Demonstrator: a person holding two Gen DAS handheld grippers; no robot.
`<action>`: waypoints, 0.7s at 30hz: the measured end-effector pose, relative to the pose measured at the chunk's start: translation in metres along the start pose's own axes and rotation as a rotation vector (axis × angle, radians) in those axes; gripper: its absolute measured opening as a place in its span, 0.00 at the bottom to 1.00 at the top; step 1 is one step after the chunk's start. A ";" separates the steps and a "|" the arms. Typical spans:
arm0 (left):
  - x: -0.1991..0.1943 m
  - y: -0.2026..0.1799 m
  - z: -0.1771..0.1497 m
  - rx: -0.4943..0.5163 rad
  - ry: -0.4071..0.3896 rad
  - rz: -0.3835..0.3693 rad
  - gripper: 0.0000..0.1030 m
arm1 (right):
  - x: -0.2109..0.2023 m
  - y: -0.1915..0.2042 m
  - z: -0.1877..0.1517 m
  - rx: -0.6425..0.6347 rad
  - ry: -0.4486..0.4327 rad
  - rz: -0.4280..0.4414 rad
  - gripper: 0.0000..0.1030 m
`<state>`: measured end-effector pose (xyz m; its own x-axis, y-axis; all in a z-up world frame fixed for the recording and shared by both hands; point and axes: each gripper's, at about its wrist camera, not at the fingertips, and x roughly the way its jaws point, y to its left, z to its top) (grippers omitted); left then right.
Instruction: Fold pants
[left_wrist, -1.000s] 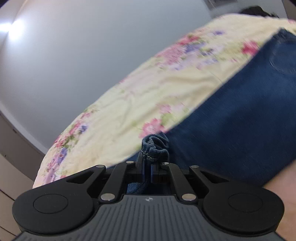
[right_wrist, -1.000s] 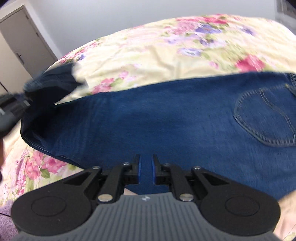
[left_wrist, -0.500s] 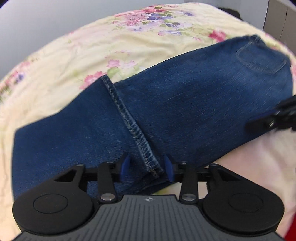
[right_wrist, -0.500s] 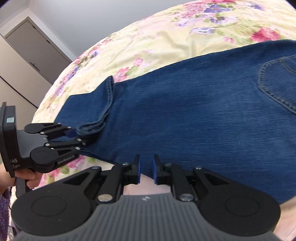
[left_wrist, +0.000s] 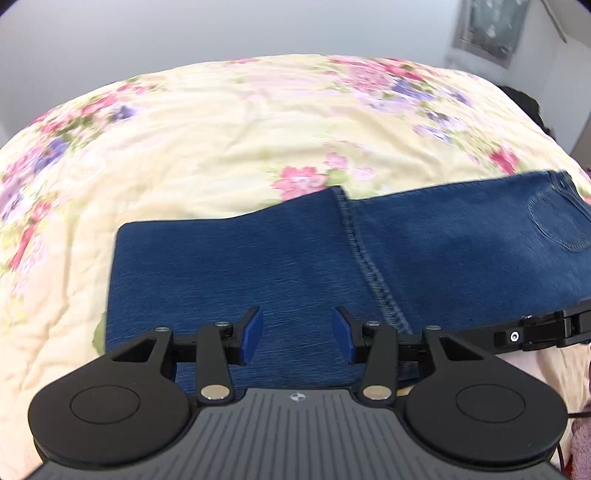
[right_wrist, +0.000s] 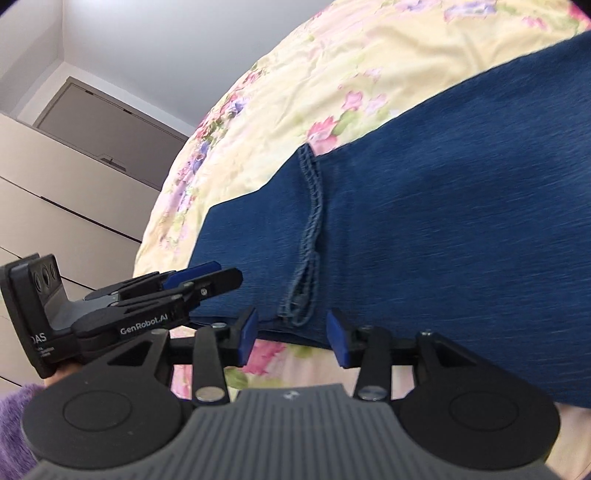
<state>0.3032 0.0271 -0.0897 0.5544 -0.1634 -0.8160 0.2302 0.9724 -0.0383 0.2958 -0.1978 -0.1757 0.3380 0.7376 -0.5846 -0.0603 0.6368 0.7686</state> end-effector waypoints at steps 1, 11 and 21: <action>0.001 0.006 -0.001 -0.014 -0.004 0.003 0.50 | 0.008 0.000 0.000 0.029 0.010 0.010 0.38; 0.010 0.043 -0.020 -0.084 -0.043 -0.028 0.50 | 0.057 -0.018 -0.003 0.226 0.074 0.010 0.38; 0.009 0.061 -0.024 -0.170 -0.093 -0.073 0.49 | 0.067 -0.036 -0.011 0.365 0.009 0.118 0.28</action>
<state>0.3033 0.0891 -0.1137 0.6143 -0.2418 -0.7511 0.1389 0.9702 -0.1988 0.3099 -0.1689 -0.2459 0.3400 0.8044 -0.4872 0.2409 0.4263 0.8719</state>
